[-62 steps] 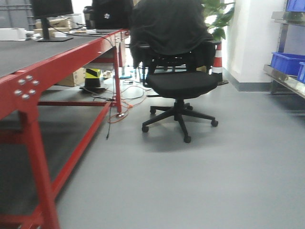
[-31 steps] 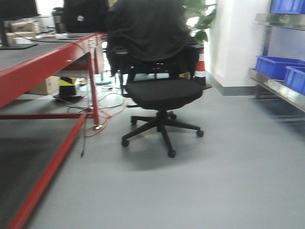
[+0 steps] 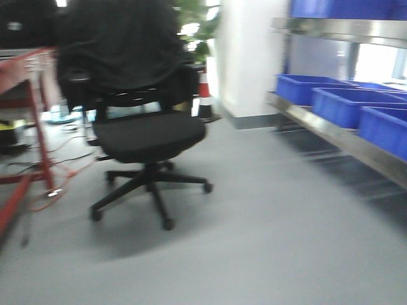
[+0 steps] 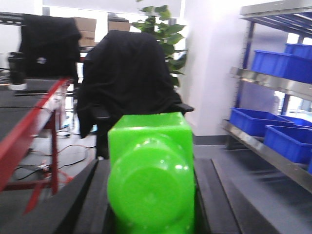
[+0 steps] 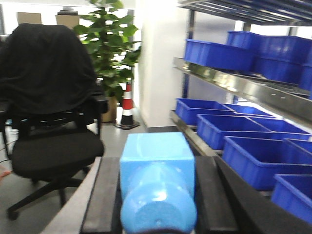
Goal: Grab block from conveyor and place in blue bin
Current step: 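Drive the base to the shelf of blue bins holding both blocks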
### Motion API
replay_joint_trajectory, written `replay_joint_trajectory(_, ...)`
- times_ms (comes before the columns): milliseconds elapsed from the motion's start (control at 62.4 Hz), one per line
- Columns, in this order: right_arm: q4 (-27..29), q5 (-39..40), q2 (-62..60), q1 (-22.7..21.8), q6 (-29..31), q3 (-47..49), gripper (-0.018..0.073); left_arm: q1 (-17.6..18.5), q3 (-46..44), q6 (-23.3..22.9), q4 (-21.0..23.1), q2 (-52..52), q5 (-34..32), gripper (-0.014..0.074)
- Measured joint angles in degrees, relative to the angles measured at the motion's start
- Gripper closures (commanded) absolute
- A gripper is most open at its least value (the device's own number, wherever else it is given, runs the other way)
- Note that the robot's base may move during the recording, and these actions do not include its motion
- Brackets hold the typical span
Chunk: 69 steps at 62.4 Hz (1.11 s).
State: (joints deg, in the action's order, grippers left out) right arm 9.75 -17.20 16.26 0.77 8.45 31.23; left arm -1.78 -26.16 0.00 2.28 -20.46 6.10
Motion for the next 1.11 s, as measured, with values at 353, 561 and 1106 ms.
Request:
replay_joint_trajectory(353,0.00,0.00,0.00,0.00,0.00,0.00,0.0721,0.08,0.00,0.00,0.00,0.00,0.00,0.0708)
replay_joint_trajectory(561,0.00,0.00,0.00,0.00,0.00,0.00,0.0721,0.08,0.00,0.00,0.00,0.00,0.00,0.0708)
replay_joint_trajectory(1106,0.00,0.00,0.00,0.00,0.00,0.00,0.0721,0.08,0.00,0.00,0.00,0.00,0.00,0.0708)
